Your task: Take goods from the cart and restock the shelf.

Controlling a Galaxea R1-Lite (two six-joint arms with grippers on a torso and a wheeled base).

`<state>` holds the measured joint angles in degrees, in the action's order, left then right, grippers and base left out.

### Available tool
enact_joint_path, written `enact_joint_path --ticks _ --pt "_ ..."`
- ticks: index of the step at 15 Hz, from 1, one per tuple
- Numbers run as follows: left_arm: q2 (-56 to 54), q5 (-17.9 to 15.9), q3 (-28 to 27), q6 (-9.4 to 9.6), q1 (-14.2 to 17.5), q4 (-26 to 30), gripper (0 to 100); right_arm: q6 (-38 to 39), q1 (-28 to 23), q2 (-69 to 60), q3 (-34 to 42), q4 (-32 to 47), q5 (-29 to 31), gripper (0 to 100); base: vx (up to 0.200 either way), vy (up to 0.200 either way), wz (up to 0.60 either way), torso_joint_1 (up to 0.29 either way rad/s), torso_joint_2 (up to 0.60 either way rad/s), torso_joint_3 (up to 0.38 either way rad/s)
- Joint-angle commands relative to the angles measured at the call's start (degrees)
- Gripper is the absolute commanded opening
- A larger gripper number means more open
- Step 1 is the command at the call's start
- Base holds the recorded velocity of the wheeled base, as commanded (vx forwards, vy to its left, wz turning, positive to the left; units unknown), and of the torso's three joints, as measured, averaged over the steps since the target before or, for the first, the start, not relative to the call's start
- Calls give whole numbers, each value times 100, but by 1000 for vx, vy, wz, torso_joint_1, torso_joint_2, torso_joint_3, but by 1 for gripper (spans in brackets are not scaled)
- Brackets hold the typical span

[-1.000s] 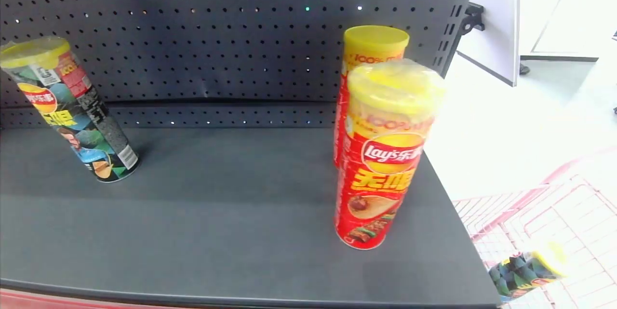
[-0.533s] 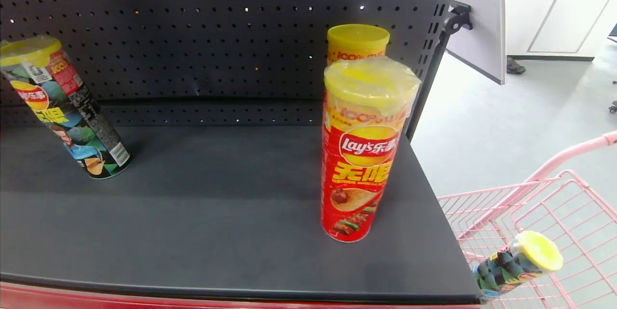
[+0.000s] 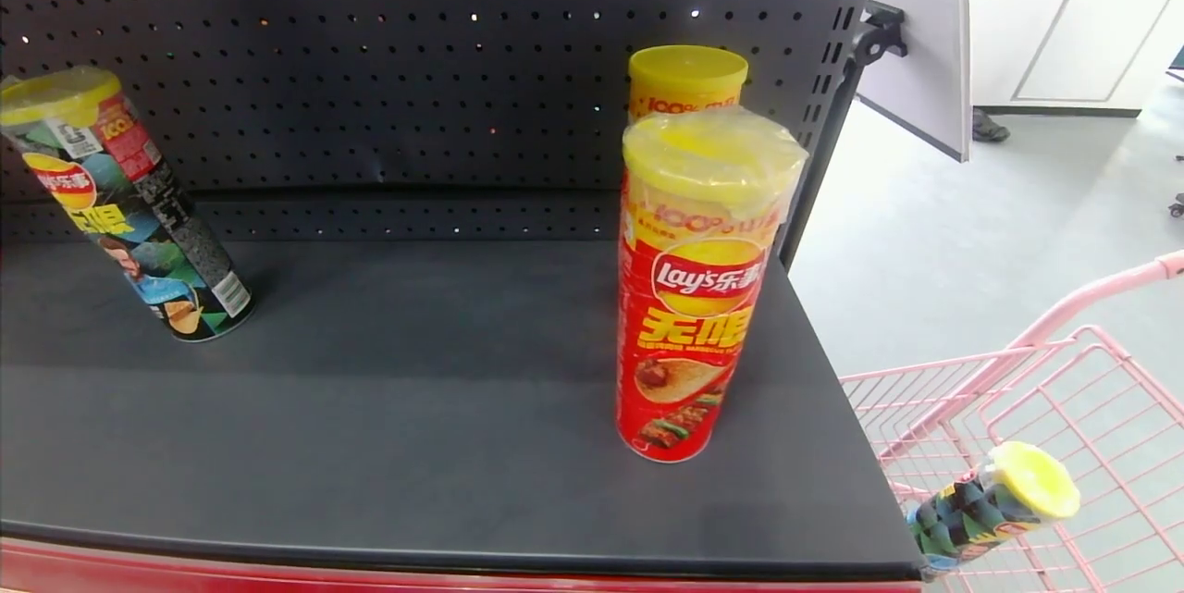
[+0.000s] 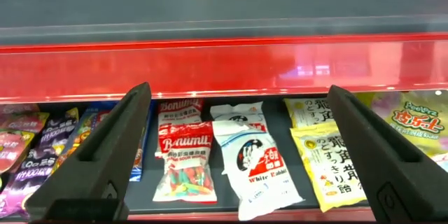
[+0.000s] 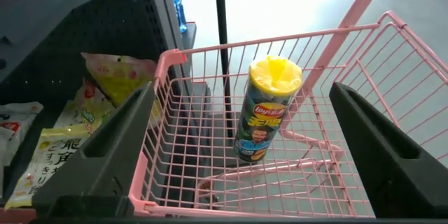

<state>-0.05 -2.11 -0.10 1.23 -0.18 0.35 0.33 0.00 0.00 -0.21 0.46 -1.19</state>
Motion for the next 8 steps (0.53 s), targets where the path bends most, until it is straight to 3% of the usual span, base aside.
enact_joint_path --ticks 1,3,8 --pt "5 0 1 0 1 0 100 2 0 0 3 -2 -4 100 0 0 0 0 0 0" --pt "5 0 1 0 1 0 100 2 0 0 3 -2 -4 100 0 0 0 0 0 0" --pt "5 0 1 0 1 0 100 2 0 0 3 -2 -4 100 -200 0 0 7 0 1"
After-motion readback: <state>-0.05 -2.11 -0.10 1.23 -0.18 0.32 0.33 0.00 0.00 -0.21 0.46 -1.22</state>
